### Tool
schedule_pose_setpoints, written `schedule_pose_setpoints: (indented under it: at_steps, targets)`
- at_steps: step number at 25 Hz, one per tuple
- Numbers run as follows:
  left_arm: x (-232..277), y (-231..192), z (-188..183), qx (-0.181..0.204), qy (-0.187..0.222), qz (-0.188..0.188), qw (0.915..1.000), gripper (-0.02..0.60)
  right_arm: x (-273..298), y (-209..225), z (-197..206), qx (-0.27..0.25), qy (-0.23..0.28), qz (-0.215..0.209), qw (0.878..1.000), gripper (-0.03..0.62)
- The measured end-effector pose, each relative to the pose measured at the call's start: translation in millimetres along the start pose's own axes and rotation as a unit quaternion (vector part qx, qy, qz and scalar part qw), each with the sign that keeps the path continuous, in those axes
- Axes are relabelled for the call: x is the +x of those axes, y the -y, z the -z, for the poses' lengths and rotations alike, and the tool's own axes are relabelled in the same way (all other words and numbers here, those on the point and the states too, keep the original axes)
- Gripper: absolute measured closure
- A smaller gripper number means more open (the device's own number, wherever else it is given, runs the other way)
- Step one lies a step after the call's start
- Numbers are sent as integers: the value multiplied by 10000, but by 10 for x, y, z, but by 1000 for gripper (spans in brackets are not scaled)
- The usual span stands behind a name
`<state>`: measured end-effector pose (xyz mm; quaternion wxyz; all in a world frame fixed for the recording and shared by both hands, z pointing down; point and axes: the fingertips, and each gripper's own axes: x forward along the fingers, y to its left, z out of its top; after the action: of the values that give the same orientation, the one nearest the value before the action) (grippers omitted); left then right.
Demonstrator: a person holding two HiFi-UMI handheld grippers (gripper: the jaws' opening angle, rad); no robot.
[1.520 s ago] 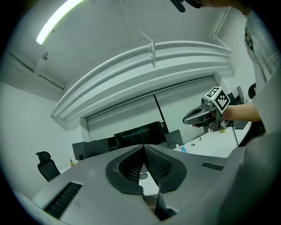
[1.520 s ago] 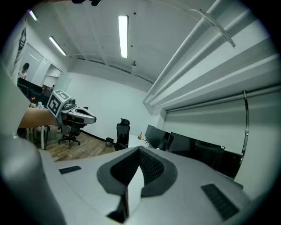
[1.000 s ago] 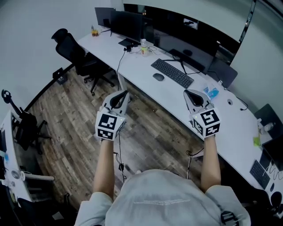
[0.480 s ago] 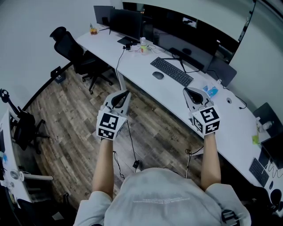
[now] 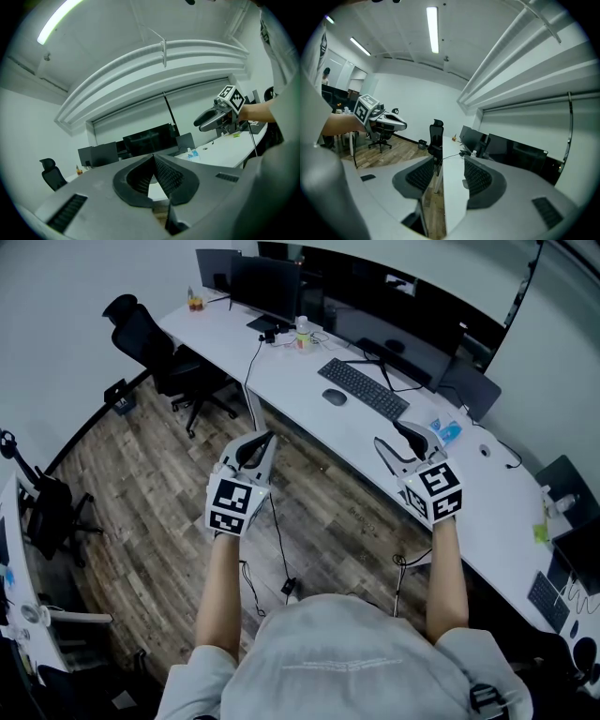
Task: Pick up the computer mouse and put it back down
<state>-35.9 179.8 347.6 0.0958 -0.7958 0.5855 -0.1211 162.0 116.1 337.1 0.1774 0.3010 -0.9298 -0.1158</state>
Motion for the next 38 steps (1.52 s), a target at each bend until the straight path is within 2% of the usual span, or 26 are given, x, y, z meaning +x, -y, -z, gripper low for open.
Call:
schedule_pose_setpoints:
  at_steps: [3,10,24,31,38]
  targets:
    - [-5,-28,62,-68,-69,-20,10000,569,32,-48,13,-3,-47,-77,10000,362]
    - [-65,-144,197,-251,-80,48,9996,569,136,-169,25,-65,-160,-64,9998,343]
    - [-195,-461,496,-413,-63,415,9983,568,247,-354,-42,91,-327,642,9974,334]
    - [68,-473,597,-455,-65,606,9971,568,395,-177,47,96,-465,765,9959,323]
    - [644,-605,704,-485,-214,582,9969,568,757,333,264,185,-443,724,9962,314]
